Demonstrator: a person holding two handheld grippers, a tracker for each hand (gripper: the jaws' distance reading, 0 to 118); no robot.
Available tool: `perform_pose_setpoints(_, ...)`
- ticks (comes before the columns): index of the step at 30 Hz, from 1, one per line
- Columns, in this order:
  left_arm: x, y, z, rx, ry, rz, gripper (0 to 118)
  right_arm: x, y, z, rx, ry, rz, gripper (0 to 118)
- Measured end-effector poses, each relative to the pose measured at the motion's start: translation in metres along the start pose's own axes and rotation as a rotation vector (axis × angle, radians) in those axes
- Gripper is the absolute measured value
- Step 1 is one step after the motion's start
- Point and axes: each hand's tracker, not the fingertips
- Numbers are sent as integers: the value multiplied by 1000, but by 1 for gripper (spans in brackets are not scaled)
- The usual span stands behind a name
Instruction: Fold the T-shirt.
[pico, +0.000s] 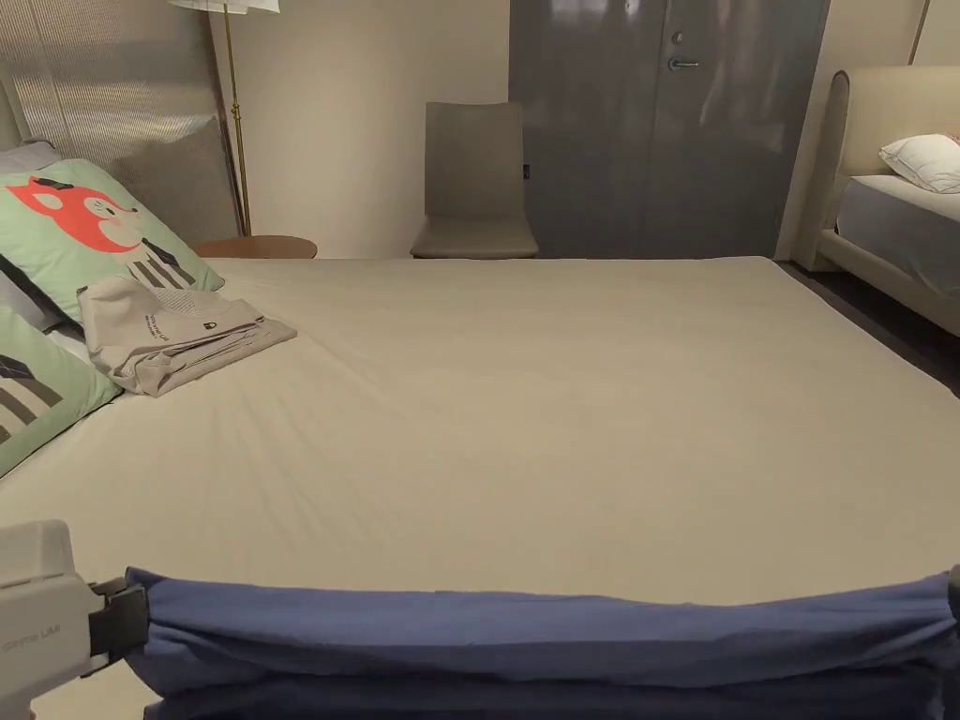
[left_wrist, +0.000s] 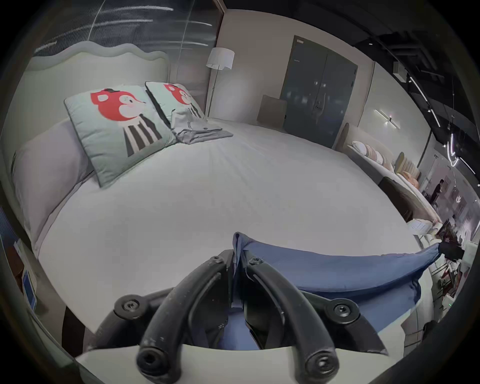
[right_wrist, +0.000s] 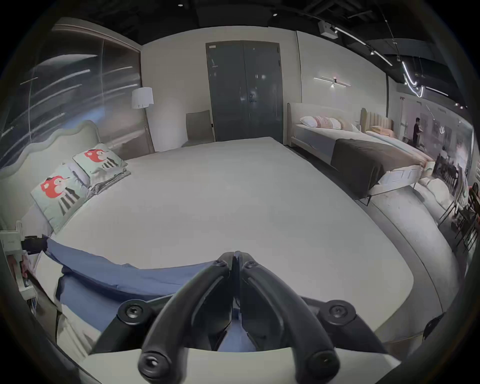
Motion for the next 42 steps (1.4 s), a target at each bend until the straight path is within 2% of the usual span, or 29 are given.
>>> perform_pose_setpoints(5,-10,-52,17,-46,17,-4,2,5,-57,23,-66,-20,22,4)
perform_pose_setpoints(9,-18,-88,13,-93,37,-3,2,9,-92,15,-130,-38,5,4)
perform_pose_setpoints(15,-30,-120,-2,-135,60,20,2,17,-123,-7,-188,-83,51,4)
perform_pose_setpoints(19,-32,-123,0,-123,52,43,2,24,-129,-9,-189,-84,2,4)
perform_pose_setpoints(20,-31,-122,1,-111,52,37,11,23,-128,-8,-181,-85,-1,5)
perform_pose_setpoints(21,-29,-120,6,-91,64,28,36,22,-126,-6,-166,-91,-2,17)
perform_pose_setpoints(22,-27,-116,12,-44,91,17,60,20,-124,1,-128,-109,4,38)
perform_pose_setpoints(24,-23,-104,28,74,77,22,104,14,-113,10,-21,-147,30,90)
perform_pose_setpoints(25,-16,-97,38,138,67,17,111,10,-105,15,50,-147,23,100)
perform_pose_setpoints(27,0,-79,54,260,75,-14,110,-4,-87,29,189,-131,4,102)
perform_pose_setpoints(31,40,-51,75,415,58,-106,109,-42,-53,46,416,-180,20,101)
perform_pose_setpoints(32,48,-46,79,442,47,-125,107,-51,-48,48,465,-184,25,97)
perform_pose_setpoints(33,58,-43,83,475,32,-138,99,-60,-45,50,506,-181,31,84)
perform_pose_setpoints(34,65,-41,86,502,15,-154,99,-68,-42,51,536,-179,29,84)
perform_pose_setpoints(35,72,-39,87,518,2,-173,95,-76,-41,52,555,-171,30,79)
perform_pose_setpoints(36,77,-38,88,527,-4,-182,84,-84,-39,53,573,-166,32,69)
perform_pose_setpoints(37,81,-36,88,527,-14,-183,64,-92,-40,52,577,-166,34,49)
perform_pose_setpoints(38,83,-35,87,524,-26,-186,38,-98,-40,51,582,-166,37,26)
perform_pose_setpoints(39,83,-34,85,521,-41,-183,6,-104,-40,51,590,-166,44,2)
perform_pose_setpoints(40,81,-33,84,509,-53,-179,0,-108,-41,51,599,-160,51,1)
perform_pose_setpoints(42,73,-31,79,460,-106,-142,0,-116,-41,49,598,-138,69,1)
